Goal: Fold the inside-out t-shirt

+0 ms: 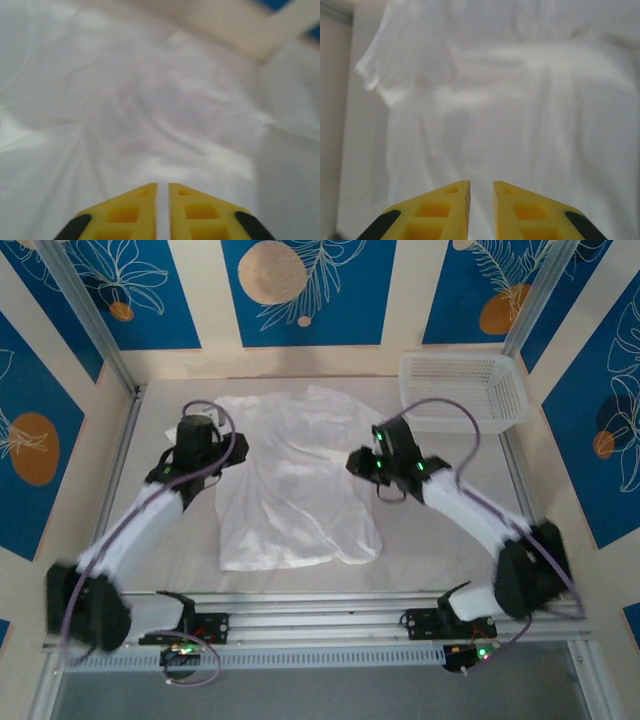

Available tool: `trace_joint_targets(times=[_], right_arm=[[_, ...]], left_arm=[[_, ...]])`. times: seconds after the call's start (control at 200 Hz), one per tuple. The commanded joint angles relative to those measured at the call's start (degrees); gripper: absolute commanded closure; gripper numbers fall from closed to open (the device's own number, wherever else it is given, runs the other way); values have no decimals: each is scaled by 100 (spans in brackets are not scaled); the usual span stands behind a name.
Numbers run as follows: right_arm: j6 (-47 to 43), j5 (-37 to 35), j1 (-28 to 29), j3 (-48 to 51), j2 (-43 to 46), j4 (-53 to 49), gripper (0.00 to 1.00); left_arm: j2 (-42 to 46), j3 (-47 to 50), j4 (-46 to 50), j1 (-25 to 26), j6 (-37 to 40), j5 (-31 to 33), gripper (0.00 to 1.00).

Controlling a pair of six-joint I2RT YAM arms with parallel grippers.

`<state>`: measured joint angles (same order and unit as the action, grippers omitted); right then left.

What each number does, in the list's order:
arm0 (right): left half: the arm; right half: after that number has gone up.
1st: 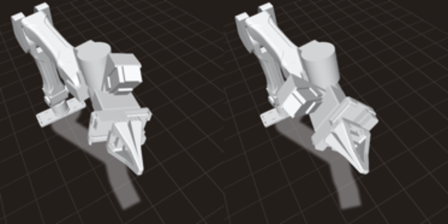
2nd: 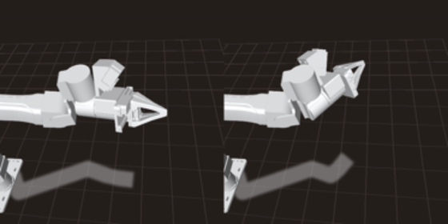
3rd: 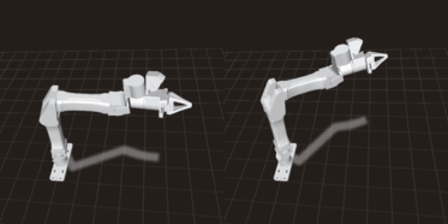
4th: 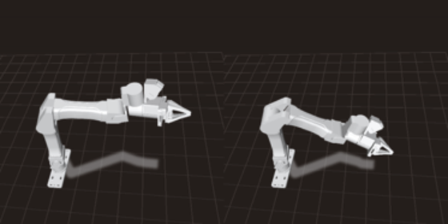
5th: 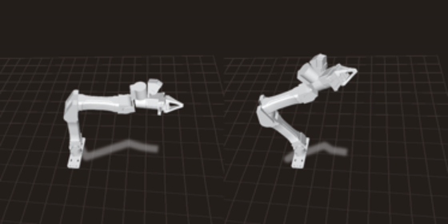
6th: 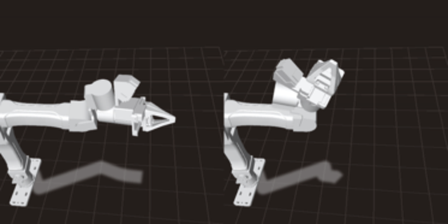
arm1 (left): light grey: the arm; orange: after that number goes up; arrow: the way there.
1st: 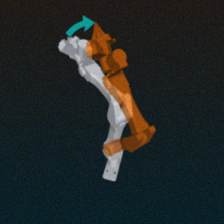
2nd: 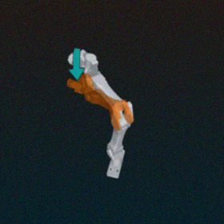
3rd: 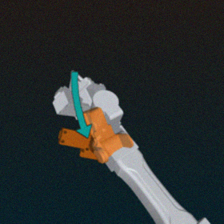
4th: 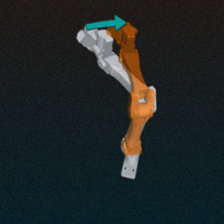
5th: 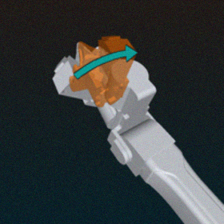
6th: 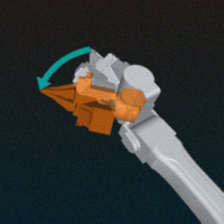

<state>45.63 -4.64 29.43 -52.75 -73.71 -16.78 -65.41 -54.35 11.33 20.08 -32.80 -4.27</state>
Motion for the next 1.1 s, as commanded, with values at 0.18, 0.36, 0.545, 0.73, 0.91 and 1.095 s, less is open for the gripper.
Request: trace_joint_targets(times=[0.18, 0.36, 0.545, 0.73, 0.91, 1.095], right_arm=[[1912, -16, 1201, 2272, 1845, -1225, 75], [2530, 452, 1563, 2664, 1372, -364, 47], [2865, 475, 1601, 2700, 687, 399, 44], [2722, 267, 1559, 2507, 486, 289, 84], [2633, 474, 1570, 2473, 605, 199, 100], [2662, 605, 1618, 2163, 999, -14, 100]], left_arm=[[2040, 404, 1616, 1395, 1800, -81, 73], [1942, 311, 2443, 2068, 3149, -376, 50], [1707, 602, 2197, 2600, 3814, -185, 30], [1422, 667, 1879, 2642, 3747, -188, 20], [1328, 713, 1779, 2659, 3686, -175, 14], [1237, 949, 1290, 2935, 3598, -433, 11]])
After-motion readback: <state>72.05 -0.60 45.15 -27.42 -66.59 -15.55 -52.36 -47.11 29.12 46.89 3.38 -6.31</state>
